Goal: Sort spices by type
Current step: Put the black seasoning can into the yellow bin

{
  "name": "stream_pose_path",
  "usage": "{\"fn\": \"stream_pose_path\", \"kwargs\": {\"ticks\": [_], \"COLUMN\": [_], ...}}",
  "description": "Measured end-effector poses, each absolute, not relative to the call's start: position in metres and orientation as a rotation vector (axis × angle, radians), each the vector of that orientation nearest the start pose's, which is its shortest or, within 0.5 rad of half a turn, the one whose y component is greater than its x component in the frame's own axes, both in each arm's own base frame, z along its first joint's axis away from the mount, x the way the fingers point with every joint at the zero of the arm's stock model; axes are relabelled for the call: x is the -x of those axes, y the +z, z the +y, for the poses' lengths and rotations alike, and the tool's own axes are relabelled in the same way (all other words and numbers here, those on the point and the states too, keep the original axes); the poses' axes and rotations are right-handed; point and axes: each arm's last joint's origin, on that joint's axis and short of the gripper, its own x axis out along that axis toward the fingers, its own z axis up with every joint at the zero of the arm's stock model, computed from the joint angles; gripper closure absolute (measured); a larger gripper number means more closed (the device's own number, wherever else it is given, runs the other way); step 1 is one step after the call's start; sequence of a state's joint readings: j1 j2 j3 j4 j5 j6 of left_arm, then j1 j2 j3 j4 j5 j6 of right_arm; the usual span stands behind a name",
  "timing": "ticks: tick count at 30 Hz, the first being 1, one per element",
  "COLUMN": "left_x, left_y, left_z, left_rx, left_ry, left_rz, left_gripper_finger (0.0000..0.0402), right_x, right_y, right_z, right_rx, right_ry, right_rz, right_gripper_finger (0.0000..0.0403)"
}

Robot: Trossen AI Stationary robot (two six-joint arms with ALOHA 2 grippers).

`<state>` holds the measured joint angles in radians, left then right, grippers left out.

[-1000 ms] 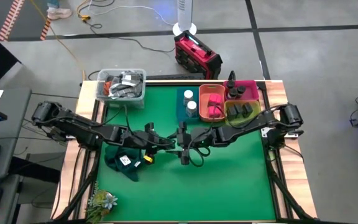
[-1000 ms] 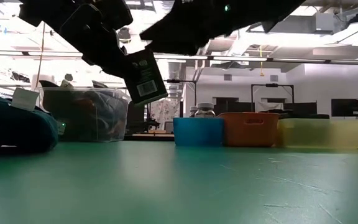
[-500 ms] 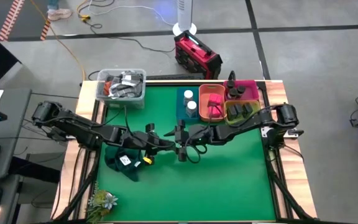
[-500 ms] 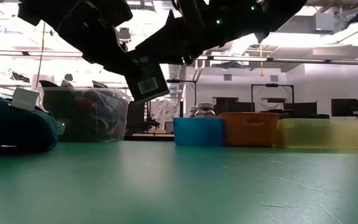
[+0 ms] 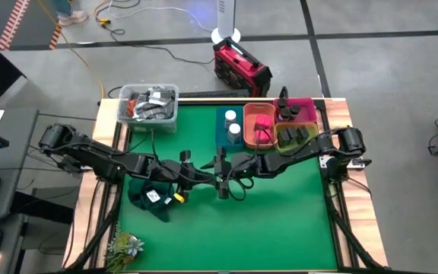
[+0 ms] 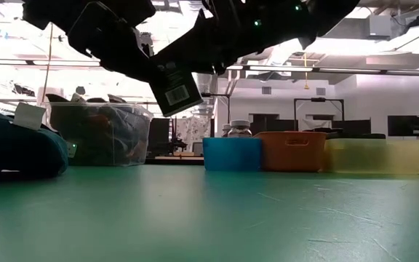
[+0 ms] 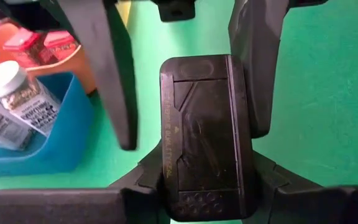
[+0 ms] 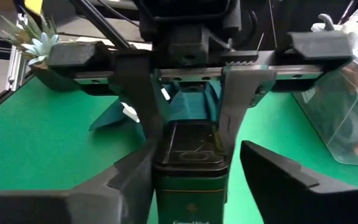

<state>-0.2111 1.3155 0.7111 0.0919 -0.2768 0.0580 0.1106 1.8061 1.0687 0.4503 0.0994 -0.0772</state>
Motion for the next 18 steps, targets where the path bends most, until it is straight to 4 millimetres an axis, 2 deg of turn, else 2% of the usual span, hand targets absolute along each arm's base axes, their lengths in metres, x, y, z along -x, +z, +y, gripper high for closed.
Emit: {"fn": "stream_pose_path", "kwargs": {"ticks": [8,12,18], "left_x": [-0.2688,-0.2686,-0.2682], "left_y": [0.2238,0.2237,0.2227], "left_z": [-0.0488,-0.0478,-0.0469], "left_rx": [-0.191,-0.191,-0.183], "left_ry": [0.066,0.1,0.11], "left_rz": [0.48,0.481,0.493], "left_gripper_finger": [0.0278,0.0257,0.0167], "right_x": [-0.3936,-0.3934,-0.3913], "right_y": [0.2121,0.2117,0.2094], "right_z": [0.0411,0.0407,0.0399], "right_rx": [0.115,0.121,0.123], "right_ry": [0.024,0.024,0.023], "right_rz": [0.289,0.294,0.339], "right_gripper_finger": [0.0249,0.0252,0.0244]}}
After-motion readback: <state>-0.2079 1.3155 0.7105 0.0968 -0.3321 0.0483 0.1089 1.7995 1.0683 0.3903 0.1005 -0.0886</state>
